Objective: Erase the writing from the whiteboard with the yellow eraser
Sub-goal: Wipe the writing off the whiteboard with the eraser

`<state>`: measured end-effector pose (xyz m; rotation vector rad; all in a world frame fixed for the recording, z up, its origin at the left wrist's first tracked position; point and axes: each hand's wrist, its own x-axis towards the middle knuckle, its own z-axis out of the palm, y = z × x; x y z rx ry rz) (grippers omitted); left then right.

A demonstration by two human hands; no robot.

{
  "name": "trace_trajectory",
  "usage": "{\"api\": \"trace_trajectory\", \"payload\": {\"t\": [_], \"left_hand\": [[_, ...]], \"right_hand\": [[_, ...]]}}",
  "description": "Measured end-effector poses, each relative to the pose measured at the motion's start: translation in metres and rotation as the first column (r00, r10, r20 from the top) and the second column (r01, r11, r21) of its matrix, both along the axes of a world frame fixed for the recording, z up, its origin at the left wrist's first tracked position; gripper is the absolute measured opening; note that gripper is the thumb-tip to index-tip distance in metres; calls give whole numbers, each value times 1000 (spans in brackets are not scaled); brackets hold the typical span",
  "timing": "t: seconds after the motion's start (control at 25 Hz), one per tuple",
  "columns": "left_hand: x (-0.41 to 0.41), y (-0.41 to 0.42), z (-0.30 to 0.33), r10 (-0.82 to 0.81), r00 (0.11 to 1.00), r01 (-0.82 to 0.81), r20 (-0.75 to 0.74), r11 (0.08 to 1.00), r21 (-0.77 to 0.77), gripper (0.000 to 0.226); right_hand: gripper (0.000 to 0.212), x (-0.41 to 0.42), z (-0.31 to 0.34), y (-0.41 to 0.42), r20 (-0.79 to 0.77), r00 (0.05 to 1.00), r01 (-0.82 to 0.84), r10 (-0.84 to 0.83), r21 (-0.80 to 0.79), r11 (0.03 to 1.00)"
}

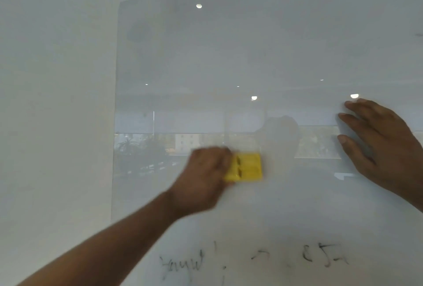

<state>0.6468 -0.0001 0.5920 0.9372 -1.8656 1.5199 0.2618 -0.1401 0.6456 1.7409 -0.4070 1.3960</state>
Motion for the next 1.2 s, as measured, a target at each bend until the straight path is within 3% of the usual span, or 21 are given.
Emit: {"api": "trace_trajectory", "payload": {"t": [0.04,0.12,0.2,0.28,0.36,0.44,0.48,0.56,0.64,0.72,0.84,0.92,1.04,1.2], "left_hand": [[-2,-2,-9,7,994,-12,110,999,44,50],[5,-5,13,33,986,-41,164,998,45,51],[16,-2,66,76,997,-75,27,997,-35,49],[40,5,131,136,952,-176,-273,976,-129,50],[70,14,189,199,738,-337,-645,937,-96,55],[96,22,229,149,414,-391,-898,920,-28,58],[102,23,245,108,287,-382,-952,924,-10,58],[99,19,268,46,187,-349,-981,937,-23,59],[85,14,282,21,222,-341,-975,938,-57,60],[71,12,292,42,310,-352,-950,933,-73,61],[42,10,296,116,514,-340,-850,937,-78,62],[15,8,282,175,692,-309,-701,948,-69,64],[-17,-3,229,193,864,-257,-465,963,-79,67],[-25,-7,116,59,934,-100,-351,990,-100,62]], "right_hand": [[51,-1,0,-2,2,1000,5,-5,1,1000],[56,-2,-1,-5,7,1000,17,-17,9,1000],[60,-3,0,-6,17,999,30,-31,16,999],[60,-3,-1,-5,22,999,40,-40,18,999],[58,-3,-1,-5,34,998,48,-49,23,999],[54,-1,-1,-5,40,998,43,-43,11,999],[53,-1,-1,-5,40,998,43,-43,7,999],[51,-1,-1,-6,32,998,52,-52,5,999],[51,-2,-1,-6,25,998,58,-58,17,998],[51,-2,-1,-6,29,998,60,-61,29,998],[50,0,-2,-7,43,997,61,-61,16,998],[48,0,-2,-9,39,997,61,-61,2,998],[48,-2,-1,-9,34,997,64,-64,5,998],[47,-1,-2,-3,49,996,68,-68,8,998]]}}
